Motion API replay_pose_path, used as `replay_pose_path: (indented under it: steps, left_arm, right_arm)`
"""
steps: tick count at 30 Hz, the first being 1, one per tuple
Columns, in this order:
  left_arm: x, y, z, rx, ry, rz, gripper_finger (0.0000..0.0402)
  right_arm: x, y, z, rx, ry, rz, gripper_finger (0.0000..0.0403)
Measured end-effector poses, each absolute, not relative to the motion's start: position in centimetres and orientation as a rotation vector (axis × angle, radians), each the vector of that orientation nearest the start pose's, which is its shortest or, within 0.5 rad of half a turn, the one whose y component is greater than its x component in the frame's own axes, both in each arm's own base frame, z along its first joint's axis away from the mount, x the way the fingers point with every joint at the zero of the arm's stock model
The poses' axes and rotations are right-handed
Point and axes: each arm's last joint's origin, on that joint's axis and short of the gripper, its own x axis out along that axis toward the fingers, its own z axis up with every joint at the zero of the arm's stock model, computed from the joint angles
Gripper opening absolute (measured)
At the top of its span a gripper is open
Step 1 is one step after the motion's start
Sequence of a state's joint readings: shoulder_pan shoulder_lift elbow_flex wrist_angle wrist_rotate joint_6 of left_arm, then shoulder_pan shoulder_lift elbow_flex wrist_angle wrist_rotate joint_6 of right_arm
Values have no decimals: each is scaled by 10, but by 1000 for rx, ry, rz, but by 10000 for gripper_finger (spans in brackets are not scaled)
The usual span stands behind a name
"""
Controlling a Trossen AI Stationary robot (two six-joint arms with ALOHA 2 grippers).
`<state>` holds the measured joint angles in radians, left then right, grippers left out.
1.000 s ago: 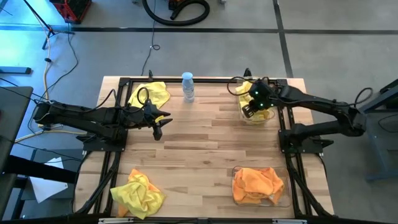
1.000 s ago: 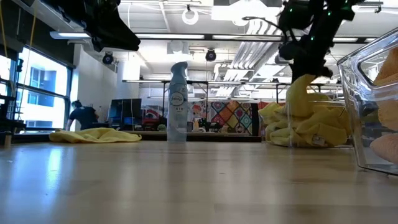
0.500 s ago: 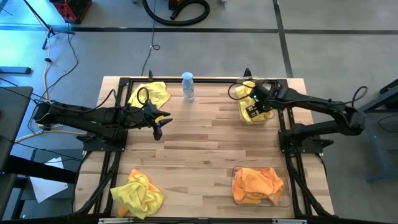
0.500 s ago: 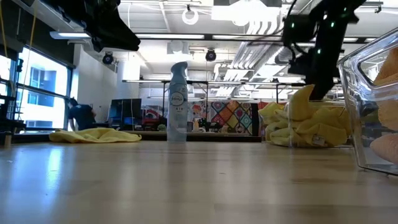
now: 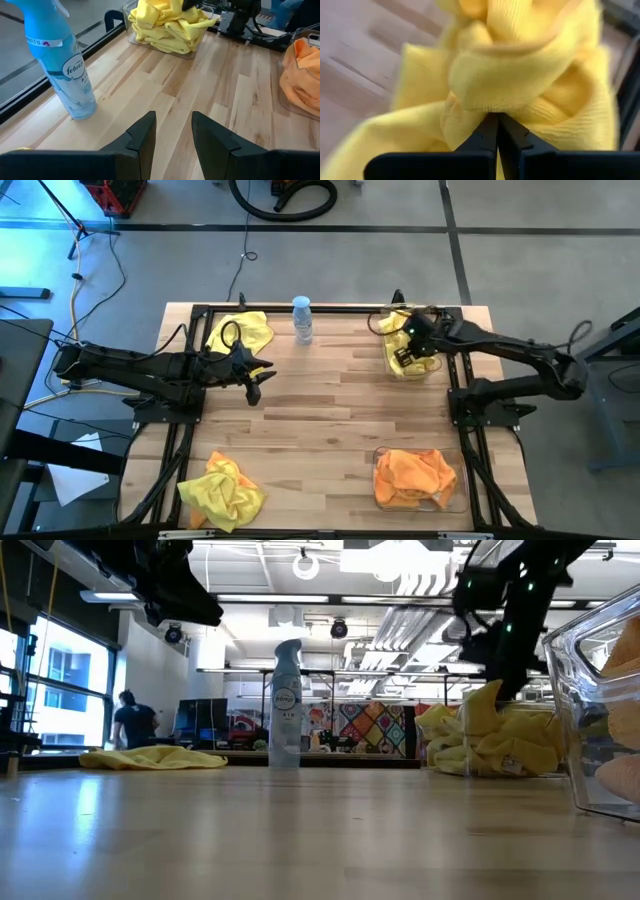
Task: Sort microfiber towel by color & place in baskets
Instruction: Put the yellow microfiber cloth into the top transparent bin
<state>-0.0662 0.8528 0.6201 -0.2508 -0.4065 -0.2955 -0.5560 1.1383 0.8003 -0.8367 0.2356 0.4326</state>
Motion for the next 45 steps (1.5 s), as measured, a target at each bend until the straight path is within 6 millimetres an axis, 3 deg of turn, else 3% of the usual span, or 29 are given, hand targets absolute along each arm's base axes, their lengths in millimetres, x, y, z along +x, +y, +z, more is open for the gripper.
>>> replay_pose_path:
  steps: [7, 11, 15, 19, 27, 38, 45]
  left_arm:
    - [182, -1, 260, -110, 430, 388, 115]
    - [182, 1, 261, -56, 424, 452, 115]
    - [179, 8, 261, -56, 428, 605, 115]
    - [177, 21, 265, -101, 461, 697, 115]
    - [170, 63, 248, -219, 702, 908, 115]
    - [166, 131, 199, -557, 934, 1143, 115]
    - [157, 163, 171, -690, 1020, 1226, 115]
  right_arm:
    - [143, -97, 285, 468, 820, -897, 0]
    - [127, -83, 297, 410, 730, -854, 0]
    - [124, -66, 286, 334, 631, -754, 0]
    - [134, -48, 257, 290, 465, -587, 0]
    - [155, -16, 212, 240, 178, -313, 0]
    - [160, -5, 204, 232, 184, -251, 0]
    - [162, -3, 200, 226, 217, -245, 0]
